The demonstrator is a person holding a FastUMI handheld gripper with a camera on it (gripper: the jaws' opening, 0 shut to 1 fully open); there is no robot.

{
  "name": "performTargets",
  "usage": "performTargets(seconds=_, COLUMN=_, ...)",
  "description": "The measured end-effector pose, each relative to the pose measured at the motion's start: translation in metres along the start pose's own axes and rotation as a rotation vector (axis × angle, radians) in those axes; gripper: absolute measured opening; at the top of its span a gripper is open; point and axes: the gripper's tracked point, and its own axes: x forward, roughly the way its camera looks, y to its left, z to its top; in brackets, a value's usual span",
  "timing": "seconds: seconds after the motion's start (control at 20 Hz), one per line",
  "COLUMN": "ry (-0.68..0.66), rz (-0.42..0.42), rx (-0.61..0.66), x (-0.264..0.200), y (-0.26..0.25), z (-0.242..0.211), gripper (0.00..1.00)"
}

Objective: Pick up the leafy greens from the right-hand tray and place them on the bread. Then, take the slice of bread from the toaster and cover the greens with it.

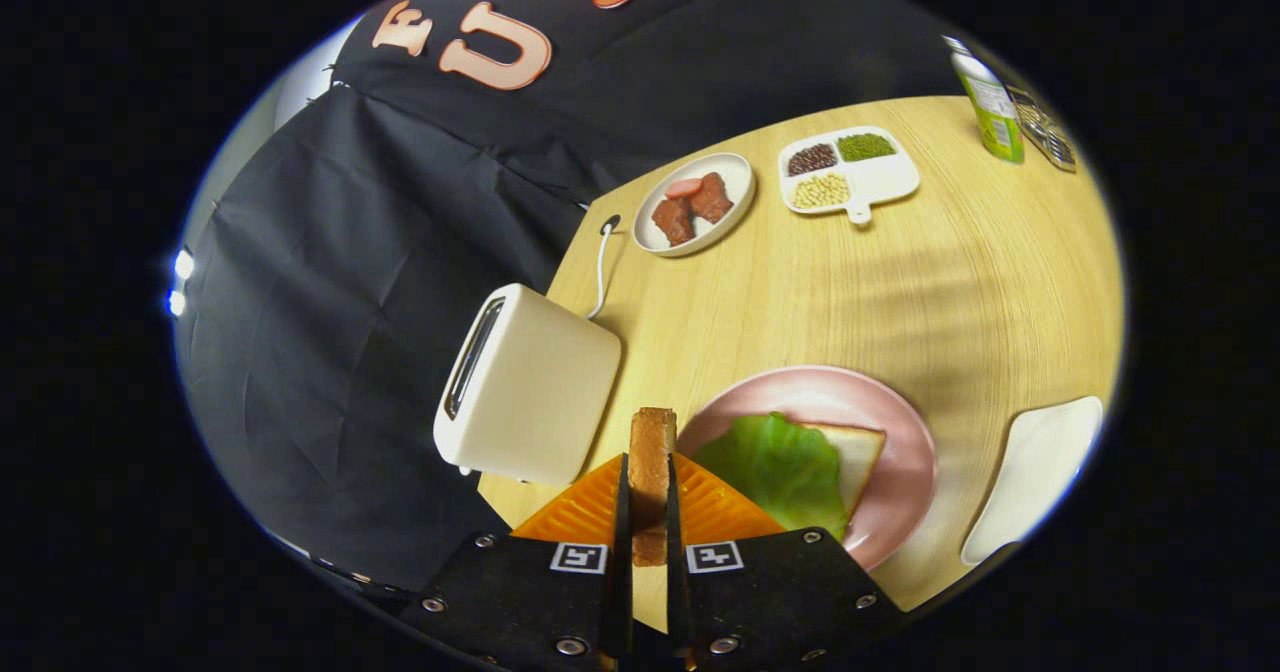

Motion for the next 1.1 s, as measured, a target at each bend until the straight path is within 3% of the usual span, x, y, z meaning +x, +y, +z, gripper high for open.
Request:
performTargets(seconds=0.5, ry=0.017, rz=-0.065, rx=0.054, x=0.003, y=-0.061, z=-0.018, gripper=0.15)
performTargets(seconds=0.8, ry=-0.014, rz=-0.088, rx=0.009, x=-0.004, y=-0.072, z=-0.018, gripper=0.15)
performTargets(seconds=1.1, ry=-0.087, rz=-0.213, rx=-0.053, x=-0.006, y=-0.101, z=-0.003, gripper=0.38)
